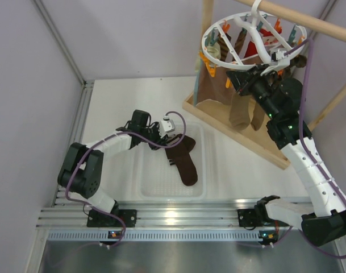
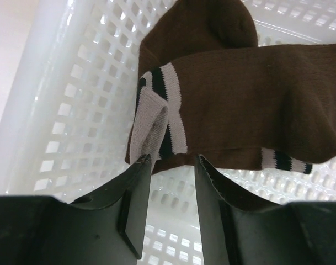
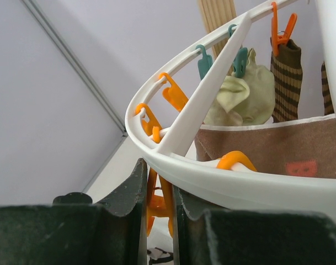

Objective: Clip the socks to the hanger
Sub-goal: Pick up the sock from the bin.

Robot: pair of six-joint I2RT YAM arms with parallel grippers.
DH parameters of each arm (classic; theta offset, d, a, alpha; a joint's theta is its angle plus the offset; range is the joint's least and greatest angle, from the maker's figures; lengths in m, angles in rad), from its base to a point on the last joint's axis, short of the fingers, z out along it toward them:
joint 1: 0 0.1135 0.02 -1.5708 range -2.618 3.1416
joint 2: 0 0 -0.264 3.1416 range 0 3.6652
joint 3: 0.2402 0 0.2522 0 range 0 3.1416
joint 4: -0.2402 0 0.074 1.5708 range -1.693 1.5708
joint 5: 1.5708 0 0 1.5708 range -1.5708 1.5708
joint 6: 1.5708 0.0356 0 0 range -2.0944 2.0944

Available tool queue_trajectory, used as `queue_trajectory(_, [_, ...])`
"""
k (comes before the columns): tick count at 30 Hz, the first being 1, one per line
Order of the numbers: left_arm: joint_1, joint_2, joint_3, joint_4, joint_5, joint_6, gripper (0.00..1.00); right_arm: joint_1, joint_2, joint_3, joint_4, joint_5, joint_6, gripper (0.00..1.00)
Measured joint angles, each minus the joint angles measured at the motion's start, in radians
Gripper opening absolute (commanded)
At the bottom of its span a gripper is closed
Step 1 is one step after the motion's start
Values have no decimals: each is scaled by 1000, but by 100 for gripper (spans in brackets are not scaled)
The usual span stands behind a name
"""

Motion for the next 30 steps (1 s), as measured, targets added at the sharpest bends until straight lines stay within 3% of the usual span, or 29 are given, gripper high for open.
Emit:
queue_trajectory(6, [0,37,6,51,-19,9,37,0,0,0,0,0,0,0])
queue_trajectory(18, [-3,69,13,146,-44,-11,0,0,0,-1,0,0,0,0])
queue_trajectory(22, [-5,49,13,126,-35,-44,0,0,0,-1,0,1,0,0])
queue_trajectory(30, [-5,-129,105,-67,80,-143,0,0,0,-1,0,0,0,0])
